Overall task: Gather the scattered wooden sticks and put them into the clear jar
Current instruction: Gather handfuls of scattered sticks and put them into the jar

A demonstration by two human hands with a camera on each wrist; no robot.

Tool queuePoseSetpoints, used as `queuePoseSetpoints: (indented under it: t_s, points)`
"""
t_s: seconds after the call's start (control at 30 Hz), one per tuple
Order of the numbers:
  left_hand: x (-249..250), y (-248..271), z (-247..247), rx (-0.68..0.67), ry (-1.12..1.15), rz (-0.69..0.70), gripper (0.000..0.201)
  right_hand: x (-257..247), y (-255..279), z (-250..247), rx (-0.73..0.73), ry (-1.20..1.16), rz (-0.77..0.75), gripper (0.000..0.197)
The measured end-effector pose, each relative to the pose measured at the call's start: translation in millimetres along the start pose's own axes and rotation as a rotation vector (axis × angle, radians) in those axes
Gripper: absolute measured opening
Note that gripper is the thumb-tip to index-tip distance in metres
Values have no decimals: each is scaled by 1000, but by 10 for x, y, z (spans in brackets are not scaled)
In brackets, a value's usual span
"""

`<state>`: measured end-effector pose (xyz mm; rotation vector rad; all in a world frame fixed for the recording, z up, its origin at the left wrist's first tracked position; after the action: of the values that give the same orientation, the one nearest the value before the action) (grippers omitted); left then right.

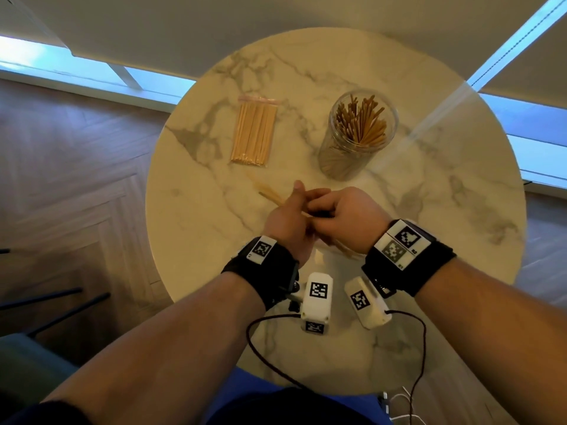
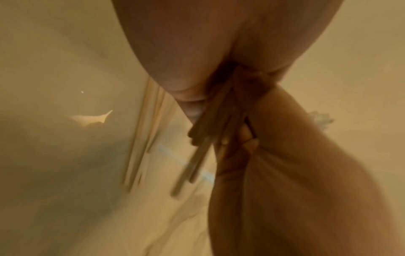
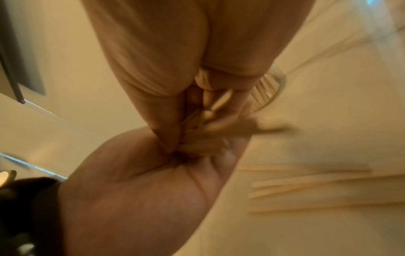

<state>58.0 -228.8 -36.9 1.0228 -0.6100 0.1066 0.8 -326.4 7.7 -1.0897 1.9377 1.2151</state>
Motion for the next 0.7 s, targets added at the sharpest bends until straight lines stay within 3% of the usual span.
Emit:
queuePoseSetpoints:
  t_s: [0.07,0.13,0.23,0.37,0.47,0.7]
  points:
    - [26,-31,-112,69,36,36,62,105,24,-67,76,-20,12,20]
    - [39,-43,-281,189,105,59,58,281,51,-104,163,104,53,31]
    - [-3,-25,-549,358,96,29,50,568,77,75,42,408,105,50]
    - [-118,64,-675,311,-35,-46,45,730,98,347,-61,611,80,34]
    - [-217,119,-669,264,-158,-82,42,681,69,400,-120,659,125,36]
    - [-458,74,-639,271,-458,-89,33,567,-63,391,-32,667,167,29]
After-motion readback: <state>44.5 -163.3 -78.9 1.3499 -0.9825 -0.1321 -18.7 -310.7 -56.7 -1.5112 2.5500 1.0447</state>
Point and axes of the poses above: each hand's wrist, its own y-axis away from the middle knuckle, its own z-axis out of the palm, x = y × z, the point moved 3 cm from there along -y, towards the middle knuckle, and after that the axes turned 12 degrees about -y, right-handed, at the moved point
